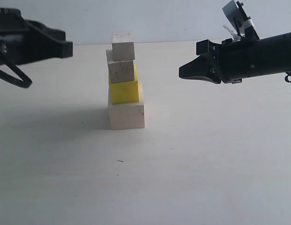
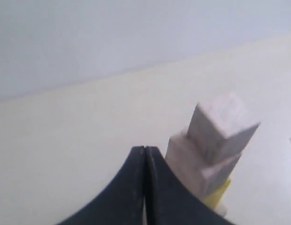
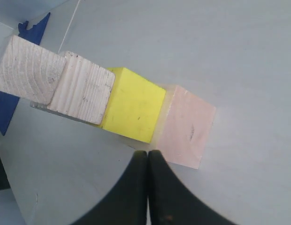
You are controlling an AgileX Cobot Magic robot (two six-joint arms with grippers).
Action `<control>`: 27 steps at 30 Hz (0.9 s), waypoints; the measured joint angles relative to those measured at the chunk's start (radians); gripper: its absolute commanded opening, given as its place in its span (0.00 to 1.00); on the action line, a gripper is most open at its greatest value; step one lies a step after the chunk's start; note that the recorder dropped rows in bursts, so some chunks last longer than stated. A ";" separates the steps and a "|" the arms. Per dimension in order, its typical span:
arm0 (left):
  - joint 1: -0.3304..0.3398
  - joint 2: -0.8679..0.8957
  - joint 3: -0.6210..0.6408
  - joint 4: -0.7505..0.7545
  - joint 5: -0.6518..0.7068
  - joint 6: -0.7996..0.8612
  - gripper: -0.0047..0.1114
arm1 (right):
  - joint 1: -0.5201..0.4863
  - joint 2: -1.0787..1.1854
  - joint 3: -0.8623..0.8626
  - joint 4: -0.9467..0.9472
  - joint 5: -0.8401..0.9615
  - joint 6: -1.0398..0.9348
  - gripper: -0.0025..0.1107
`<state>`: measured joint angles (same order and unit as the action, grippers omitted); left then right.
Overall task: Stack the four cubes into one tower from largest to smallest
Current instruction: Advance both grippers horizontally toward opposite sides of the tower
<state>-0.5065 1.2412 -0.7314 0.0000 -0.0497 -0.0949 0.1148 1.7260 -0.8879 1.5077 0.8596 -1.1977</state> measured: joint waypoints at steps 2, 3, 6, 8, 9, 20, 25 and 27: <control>0.000 -0.063 0.032 0.000 -0.095 0.000 0.04 | 0.000 0.000 0.000 0.000 0.000 0.000 0.02; 0.004 -0.094 0.051 -0.012 -0.147 0.000 0.04 | 0.000 0.000 0.000 0.000 0.000 0.006 0.02; 0.035 -0.167 0.109 -0.077 -0.277 -0.045 0.04 | 0.000 0.000 0.000 0.000 0.000 0.026 0.02; 0.070 -0.202 0.144 -0.131 -0.333 -0.105 0.04 | 0.000 0.000 0.000 0.000 0.002 0.032 0.02; 0.091 -0.216 0.160 -0.152 -0.348 -0.146 0.04 | 0.000 0.000 0.000 0.000 0.004 0.035 0.02; 0.156 -0.177 0.215 -0.054 -0.252 -0.389 0.04 | 0.000 0.000 0.000 0.003 0.027 0.039 0.02; 0.156 -0.086 0.215 -0.036 -0.214 -0.403 0.04 | 0.000 0.000 0.000 0.003 0.047 0.041 0.02; 0.156 -0.047 0.215 -0.034 -0.202 -0.416 0.04 | 0.000 0.000 0.000 0.006 0.048 0.041 0.02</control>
<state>-0.3500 1.1947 -0.5169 -0.0336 -0.2520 -0.5113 0.1148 1.7260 -0.8879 1.5135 0.9077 -1.1569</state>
